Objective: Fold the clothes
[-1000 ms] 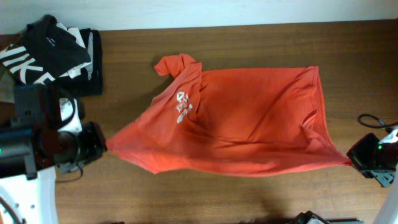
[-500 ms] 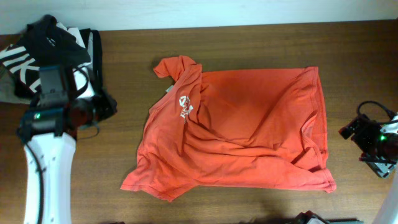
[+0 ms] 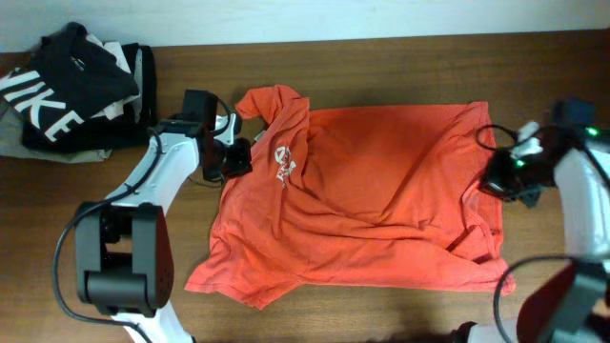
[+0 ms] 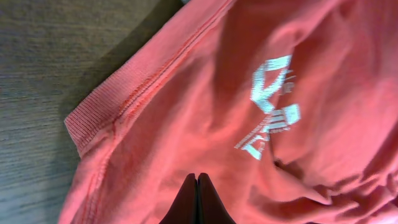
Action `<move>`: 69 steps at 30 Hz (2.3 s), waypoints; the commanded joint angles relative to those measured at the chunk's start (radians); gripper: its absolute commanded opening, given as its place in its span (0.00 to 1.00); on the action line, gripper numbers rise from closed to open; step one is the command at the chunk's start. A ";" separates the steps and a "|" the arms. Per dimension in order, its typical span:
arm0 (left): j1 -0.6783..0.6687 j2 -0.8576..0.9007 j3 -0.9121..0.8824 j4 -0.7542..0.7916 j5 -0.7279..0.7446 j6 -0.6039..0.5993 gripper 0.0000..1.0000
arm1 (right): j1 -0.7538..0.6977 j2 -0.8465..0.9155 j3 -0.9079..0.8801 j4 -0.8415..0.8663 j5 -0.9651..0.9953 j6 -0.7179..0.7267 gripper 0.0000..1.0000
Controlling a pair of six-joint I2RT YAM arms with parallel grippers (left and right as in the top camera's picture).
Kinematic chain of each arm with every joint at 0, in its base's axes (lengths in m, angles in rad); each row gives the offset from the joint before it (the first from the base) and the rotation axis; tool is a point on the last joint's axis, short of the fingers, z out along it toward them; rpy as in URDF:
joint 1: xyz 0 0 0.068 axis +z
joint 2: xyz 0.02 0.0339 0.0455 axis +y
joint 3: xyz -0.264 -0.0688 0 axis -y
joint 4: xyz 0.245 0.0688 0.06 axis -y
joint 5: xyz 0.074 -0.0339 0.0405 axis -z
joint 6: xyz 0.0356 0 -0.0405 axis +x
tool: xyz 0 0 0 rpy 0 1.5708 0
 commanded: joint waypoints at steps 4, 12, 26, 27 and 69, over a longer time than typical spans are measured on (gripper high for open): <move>0.002 0.073 0.001 0.030 -0.023 0.039 0.01 | 0.073 0.193 -0.005 0.072 0.074 0.068 0.04; 0.011 0.159 0.001 0.057 -0.102 0.037 0.01 | 0.072 0.240 -0.005 0.092 0.151 0.070 0.04; 0.282 0.190 0.001 0.013 -0.286 -0.026 0.01 | 0.072 0.240 -0.128 0.229 0.232 0.131 0.04; 0.306 0.190 0.001 0.002 -0.286 -0.027 0.01 | 0.072 0.240 -0.128 0.232 0.232 0.137 0.04; 0.172 0.114 -0.003 -0.079 -0.276 -0.109 0.01 | 0.248 0.273 -0.214 0.143 0.061 0.094 0.04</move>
